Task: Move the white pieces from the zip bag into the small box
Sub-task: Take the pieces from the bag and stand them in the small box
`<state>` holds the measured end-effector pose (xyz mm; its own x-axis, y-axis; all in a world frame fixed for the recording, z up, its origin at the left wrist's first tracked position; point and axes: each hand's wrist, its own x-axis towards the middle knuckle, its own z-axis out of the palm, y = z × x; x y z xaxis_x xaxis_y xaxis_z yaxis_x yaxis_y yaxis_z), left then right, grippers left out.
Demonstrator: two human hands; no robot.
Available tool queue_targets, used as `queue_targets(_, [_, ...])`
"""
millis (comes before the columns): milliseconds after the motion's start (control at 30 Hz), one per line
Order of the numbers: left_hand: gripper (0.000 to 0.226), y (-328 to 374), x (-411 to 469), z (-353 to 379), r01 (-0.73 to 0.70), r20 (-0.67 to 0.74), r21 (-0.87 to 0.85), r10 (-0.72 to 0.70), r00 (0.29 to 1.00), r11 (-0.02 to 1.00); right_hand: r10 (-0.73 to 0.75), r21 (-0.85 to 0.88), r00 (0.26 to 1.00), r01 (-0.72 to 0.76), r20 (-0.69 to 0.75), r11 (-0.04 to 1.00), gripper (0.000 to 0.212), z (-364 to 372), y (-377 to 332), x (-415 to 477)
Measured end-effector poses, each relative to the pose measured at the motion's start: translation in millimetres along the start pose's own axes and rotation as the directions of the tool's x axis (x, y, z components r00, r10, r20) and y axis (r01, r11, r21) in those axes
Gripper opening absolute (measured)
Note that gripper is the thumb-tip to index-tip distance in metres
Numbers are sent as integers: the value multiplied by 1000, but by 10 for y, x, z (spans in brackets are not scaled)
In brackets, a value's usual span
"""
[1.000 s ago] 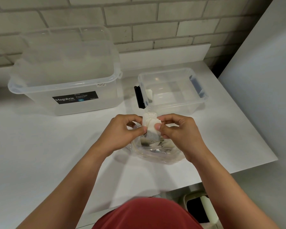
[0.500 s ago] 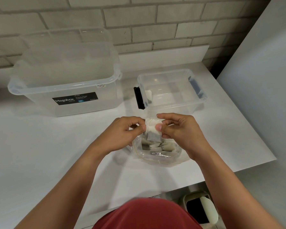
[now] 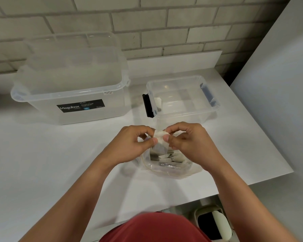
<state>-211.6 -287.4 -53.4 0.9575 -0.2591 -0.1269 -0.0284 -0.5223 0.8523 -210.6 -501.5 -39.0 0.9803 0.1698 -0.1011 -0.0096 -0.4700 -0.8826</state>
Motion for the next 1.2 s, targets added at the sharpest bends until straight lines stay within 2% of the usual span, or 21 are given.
queue_targets(67, [4,-12,16,8,11,-10,-24,-11,1000,1000,-53,-135,998,55,22,989,6,-41,-23,8])
queue_targets(133, [6,-36,21,3,35,-15,-57,-35,999,998,-82,-190,997,82,9,978,7,-136,-47,39])
queue_targets(300, [21,-125,21,-26,94,-46,-192,-105,993,977,-139,-69,974,128,-180,989,4,-630,-159,482])
queue_targets(367, [22,-132,21,-14,113,-41,-239,-126,991,964,-146,-94,971,130,-191,987,1,-723,-149,843])
queue_targets(467, [22,-155,39,-3,138,-32,-286,-153,988,948,-139,-221,984,113,-108,969,2,-651,-33,1425])
queue_targets(567, [24,-171,63,-16,143,-33,-292,-159,987,946,1,-218,999,8,44,976,5,-505,57,1850])
queue_targets(633, [23,-169,72,-11,131,-46,-321,-154,987,938,118,-195,979,-84,166,977,11,-413,102,2021])
queue_targets(700, [23,-171,97,6,135,-53,-332,-162,985,933,213,-251,939,-145,271,957,17,-322,154,2157])
queue_targets(767, [23,-165,118,23,144,-60,-327,-173,983,934,274,-304,907,-176,318,936,19,-221,200,2256])
queue_targets(900, [22,-157,154,40,161,-75,-336,-197,978,928,312,-370,905,-194,290,908,15,-65,261,2421])
queue_targets(1200, [21,-167,149,-8,188,-55,-289,-213,976,939,225,-477,957,-113,185,872,8,75,399,2498])
